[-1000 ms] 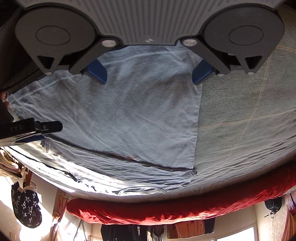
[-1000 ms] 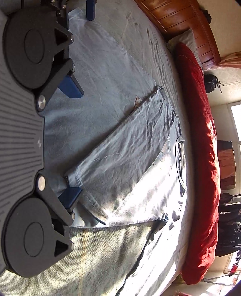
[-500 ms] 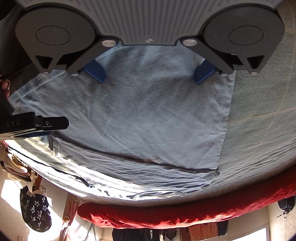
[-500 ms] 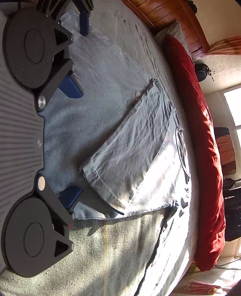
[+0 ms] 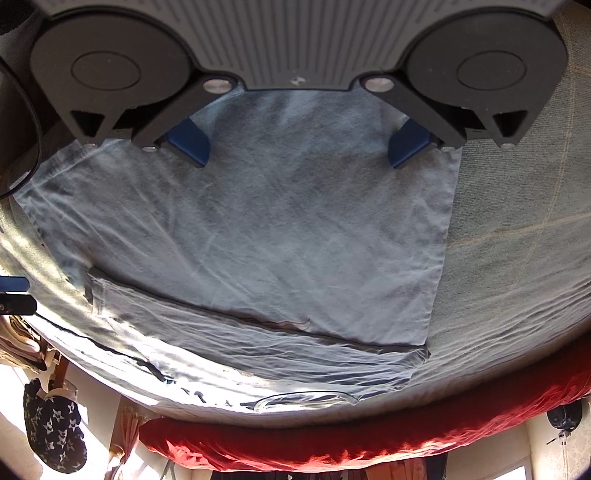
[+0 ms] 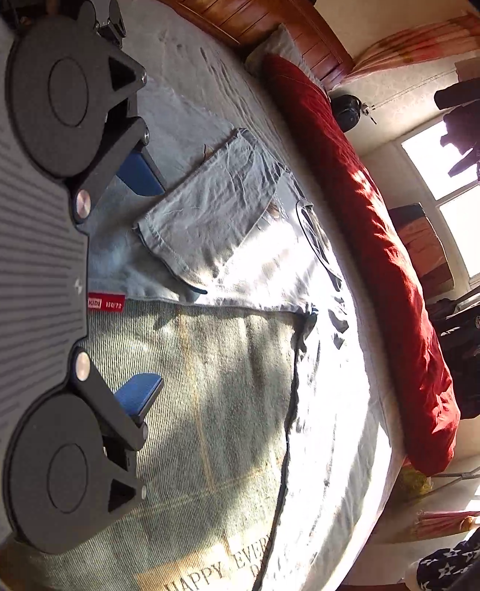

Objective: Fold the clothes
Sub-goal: 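Move the open right gripper off the hem toward the spread sleeve, then close the right gripper on the light-blue sleeve cuff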

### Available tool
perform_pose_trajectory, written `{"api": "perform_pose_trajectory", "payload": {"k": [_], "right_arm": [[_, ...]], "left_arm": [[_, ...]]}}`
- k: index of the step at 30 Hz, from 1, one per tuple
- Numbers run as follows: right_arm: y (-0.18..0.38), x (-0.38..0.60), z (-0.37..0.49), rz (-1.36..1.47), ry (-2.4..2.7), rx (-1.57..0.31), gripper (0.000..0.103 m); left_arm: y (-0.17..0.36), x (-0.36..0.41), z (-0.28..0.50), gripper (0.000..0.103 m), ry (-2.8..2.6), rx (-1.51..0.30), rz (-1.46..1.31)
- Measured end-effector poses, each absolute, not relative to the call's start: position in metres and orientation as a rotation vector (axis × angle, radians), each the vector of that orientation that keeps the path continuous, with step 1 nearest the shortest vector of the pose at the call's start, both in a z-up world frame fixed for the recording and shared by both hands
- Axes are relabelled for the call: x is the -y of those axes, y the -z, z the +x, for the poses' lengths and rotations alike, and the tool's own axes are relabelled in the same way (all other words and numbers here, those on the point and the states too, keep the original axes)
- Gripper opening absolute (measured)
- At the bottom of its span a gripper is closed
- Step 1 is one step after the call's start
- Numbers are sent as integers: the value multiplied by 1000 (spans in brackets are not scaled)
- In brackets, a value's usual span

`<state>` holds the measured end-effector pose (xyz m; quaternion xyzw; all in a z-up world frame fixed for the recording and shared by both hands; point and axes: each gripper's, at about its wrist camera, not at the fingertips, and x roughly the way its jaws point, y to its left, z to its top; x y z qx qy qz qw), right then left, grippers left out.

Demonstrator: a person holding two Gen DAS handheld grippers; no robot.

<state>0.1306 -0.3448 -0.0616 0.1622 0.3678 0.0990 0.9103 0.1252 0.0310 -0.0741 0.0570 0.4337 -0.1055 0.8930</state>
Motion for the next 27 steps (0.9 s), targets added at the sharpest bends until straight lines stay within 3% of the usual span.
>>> {"api": "perform_pose_trajectory", "payload": {"k": [14,27], "right_arm": [[97,553,138,785,100,-653,103],[140,618,167,1145,146,-510,103]], "left_arm": [[74,-11,132,102,208,-911,161],[78,-7,139,102,204,-931,158]]}}
